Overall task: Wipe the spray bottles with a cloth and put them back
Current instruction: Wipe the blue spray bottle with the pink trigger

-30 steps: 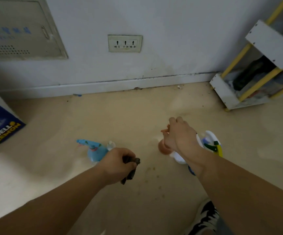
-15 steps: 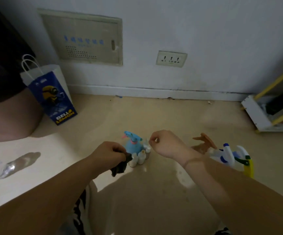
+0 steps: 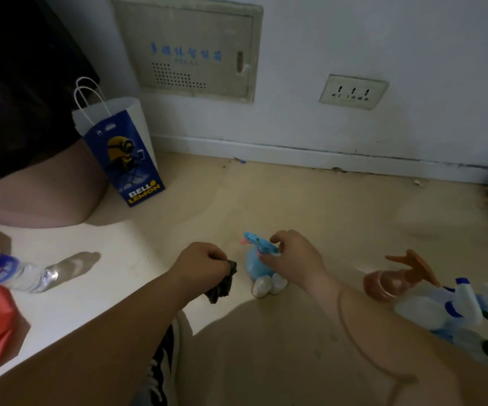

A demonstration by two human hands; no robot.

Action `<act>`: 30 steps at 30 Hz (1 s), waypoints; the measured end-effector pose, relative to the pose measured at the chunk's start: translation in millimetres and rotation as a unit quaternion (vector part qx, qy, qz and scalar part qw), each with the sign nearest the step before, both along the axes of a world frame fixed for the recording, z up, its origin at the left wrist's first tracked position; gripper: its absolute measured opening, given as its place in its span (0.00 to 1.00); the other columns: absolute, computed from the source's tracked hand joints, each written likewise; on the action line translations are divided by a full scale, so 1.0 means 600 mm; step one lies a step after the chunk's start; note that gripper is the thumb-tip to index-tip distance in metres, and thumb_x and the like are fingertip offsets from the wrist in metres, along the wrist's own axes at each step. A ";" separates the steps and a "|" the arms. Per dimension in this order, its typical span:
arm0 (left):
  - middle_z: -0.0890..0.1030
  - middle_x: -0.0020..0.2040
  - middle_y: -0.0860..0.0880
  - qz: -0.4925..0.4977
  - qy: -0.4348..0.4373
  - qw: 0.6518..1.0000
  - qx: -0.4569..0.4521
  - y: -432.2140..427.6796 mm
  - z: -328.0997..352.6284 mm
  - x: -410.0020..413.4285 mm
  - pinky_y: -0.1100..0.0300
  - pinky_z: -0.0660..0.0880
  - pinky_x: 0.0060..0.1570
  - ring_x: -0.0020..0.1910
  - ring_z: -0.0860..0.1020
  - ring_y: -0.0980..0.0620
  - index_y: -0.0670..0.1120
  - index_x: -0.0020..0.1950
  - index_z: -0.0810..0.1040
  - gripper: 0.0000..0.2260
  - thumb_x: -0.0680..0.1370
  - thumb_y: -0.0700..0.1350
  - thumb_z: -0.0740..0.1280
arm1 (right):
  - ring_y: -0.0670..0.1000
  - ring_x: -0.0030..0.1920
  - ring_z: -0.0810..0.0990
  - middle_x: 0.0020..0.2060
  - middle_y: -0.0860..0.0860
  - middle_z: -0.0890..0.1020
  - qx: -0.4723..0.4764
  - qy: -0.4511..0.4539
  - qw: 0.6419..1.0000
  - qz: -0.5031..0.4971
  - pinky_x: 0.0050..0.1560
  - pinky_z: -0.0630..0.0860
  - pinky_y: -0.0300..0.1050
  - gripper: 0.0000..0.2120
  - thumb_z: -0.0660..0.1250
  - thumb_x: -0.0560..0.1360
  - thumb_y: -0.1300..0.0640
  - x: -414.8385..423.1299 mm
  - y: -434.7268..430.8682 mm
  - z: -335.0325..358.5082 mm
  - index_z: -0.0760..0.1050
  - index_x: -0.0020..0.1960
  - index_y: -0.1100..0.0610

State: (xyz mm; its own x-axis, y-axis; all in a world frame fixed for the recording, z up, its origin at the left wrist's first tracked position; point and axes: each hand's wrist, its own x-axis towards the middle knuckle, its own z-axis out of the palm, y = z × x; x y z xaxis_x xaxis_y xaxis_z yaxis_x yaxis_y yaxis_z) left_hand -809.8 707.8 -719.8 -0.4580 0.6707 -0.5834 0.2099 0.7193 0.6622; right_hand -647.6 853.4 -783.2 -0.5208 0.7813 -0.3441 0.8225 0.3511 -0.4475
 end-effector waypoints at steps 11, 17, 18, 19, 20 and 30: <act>0.86 0.42 0.45 0.007 0.010 1.000 -0.012 0.023 -0.017 -0.002 0.54 0.83 0.43 0.42 0.84 0.47 0.44 0.46 0.86 0.04 0.77 0.42 0.71 | 0.52 0.34 0.75 0.31 0.48 0.73 -0.011 0.091 0.994 -0.057 0.33 0.66 0.44 0.16 0.71 0.75 0.49 -0.031 0.019 -0.014 0.69 0.33 0.50; 0.85 0.41 0.43 0.030 0.039 0.999 0.013 0.015 0.012 -0.005 0.48 0.84 0.48 0.44 0.84 0.44 0.44 0.45 0.85 0.05 0.77 0.42 0.70 | 0.50 0.32 0.73 0.30 0.49 0.74 -0.006 0.192 0.977 -0.095 0.33 0.69 0.44 0.15 0.72 0.75 0.50 -0.039 0.042 0.082 0.70 0.35 0.51; 0.85 0.41 0.43 0.036 0.051 0.998 0.020 0.013 0.021 -0.003 0.48 0.83 0.48 0.44 0.84 0.44 0.44 0.45 0.85 0.05 0.77 0.42 0.70 | 0.48 0.31 0.72 0.30 0.48 0.73 0.000 0.204 0.974 -0.100 0.33 0.68 0.44 0.15 0.73 0.75 0.50 -0.032 0.042 0.100 0.70 0.35 0.50; 0.85 0.42 0.43 0.044 0.058 0.997 0.029 0.009 0.033 0.001 0.48 0.83 0.48 0.44 0.84 0.44 0.44 0.45 0.85 0.05 0.78 0.42 0.69 | 0.47 0.31 0.71 0.30 0.48 0.72 0.006 0.216 0.971 -0.105 0.32 0.66 0.44 0.16 0.73 0.76 0.50 -0.024 0.040 0.116 0.70 0.35 0.50; 0.85 0.41 0.44 0.052 0.057 0.996 0.039 0.006 0.046 0.006 0.49 0.83 0.48 0.43 0.84 0.43 0.44 0.45 0.85 0.05 0.78 0.42 0.69 | 0.47 0.30 0.70 0.30 0.48 0.72 0.013 0.226 0.968 -0.107 0.32 0.65 0.43 0.16 0.73 0.76 0.50 -0.015 0.035 0.134 0.70 0.35 0.51; 0.83 0.44 0.39 0.104 -0.024 0.980 0.169 -0.016 0.239 0.076 0.61 0.82 0.31 0.38 0.84 0.48 0.44 0.49 0.81 0.04 0.81 0.37 0.67 | 0.45 0.34 0.76 0.34 0.54 0.81 0.002 0.300 0.949 -0.097 0.34 0.69 0.38 0.11 0.79 0.70 0.51 0.068 -0.057 0.348 0.82 0.39 0.58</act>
